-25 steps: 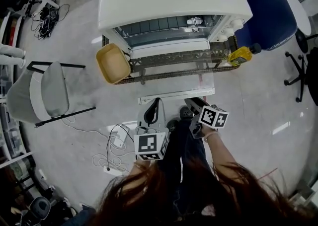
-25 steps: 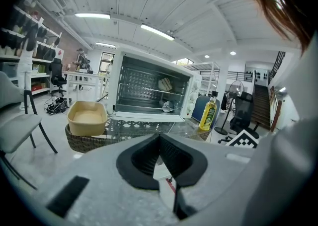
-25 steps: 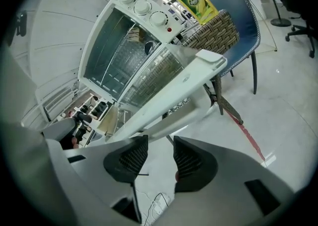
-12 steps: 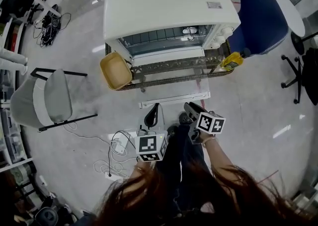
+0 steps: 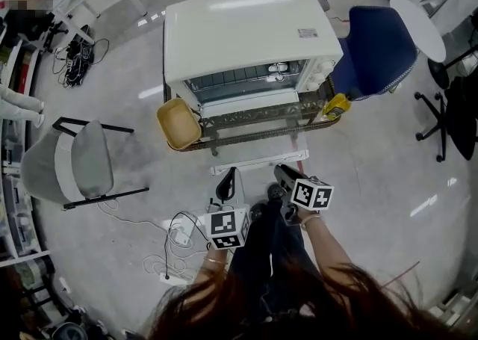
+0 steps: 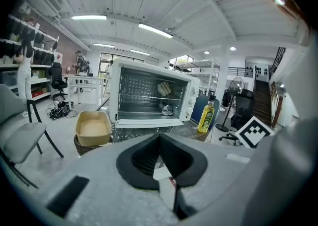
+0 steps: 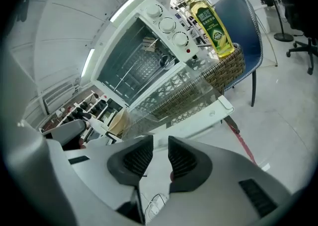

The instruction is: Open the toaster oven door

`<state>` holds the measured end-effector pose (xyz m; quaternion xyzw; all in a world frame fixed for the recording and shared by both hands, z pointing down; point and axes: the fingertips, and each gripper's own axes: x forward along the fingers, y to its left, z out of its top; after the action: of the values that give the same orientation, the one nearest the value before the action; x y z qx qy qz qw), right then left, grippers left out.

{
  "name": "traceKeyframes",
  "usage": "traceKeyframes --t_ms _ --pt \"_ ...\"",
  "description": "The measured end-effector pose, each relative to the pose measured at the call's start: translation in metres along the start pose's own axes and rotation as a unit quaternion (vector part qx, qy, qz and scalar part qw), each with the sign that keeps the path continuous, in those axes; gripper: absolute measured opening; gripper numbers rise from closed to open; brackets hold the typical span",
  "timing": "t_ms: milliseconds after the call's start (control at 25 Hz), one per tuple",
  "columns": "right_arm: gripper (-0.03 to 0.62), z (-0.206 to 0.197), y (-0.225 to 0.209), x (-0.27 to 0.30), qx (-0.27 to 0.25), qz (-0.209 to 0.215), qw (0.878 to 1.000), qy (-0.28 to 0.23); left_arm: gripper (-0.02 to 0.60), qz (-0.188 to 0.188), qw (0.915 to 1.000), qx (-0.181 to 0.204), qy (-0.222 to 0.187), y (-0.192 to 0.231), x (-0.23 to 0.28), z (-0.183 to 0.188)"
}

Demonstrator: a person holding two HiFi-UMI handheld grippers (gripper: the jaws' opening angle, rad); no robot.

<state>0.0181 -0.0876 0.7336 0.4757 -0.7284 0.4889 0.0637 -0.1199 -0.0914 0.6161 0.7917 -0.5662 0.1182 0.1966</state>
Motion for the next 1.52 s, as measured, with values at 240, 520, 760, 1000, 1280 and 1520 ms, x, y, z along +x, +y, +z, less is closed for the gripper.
traceKeyframes --t_ms 240,520,760,1000,1280,1520 --pt "0.074 0.015 0.016 -0.005 -0.014 0.001 1.0 -0.009 0.012 0.0 1.0 -0.003 0.002 -0.001 -0.006 0.01" --pt "0.064 0.03 0.039 -0.017 -0.047 0.0 0.999 -0.014 0.012 0.004 1.0 -0.009 0.001 -0.001 -0.014 0.026" --pt "0.046 0.042 0.06 -0.024 -0.067 0.005 0.998 -0.022 0.012 0.003 0.9999 -0.01 -0.008 -0.005 -0.021 0.043" --pt "0.032 0.055 0.075 -0.034 -0.084 0.008 0.996 -0.033 0.012 0.006 0.9998 -0.006 -0.02 -0.011 -0.033 0.063" --pt "0.023 0.059 0.089 -0.056 -0.093 0.015 0.995 -0.042 0.012 0.013 0.9994 -0.003 -0.033 -0.022 -0.05 0.082" --pt "0.015 0.068 0.103 -0.083 -0.1 0.016 0.993 -0.064 0.012 0.01 0.9989 0.001 -0.045 -0.036 -0.067 0.098"
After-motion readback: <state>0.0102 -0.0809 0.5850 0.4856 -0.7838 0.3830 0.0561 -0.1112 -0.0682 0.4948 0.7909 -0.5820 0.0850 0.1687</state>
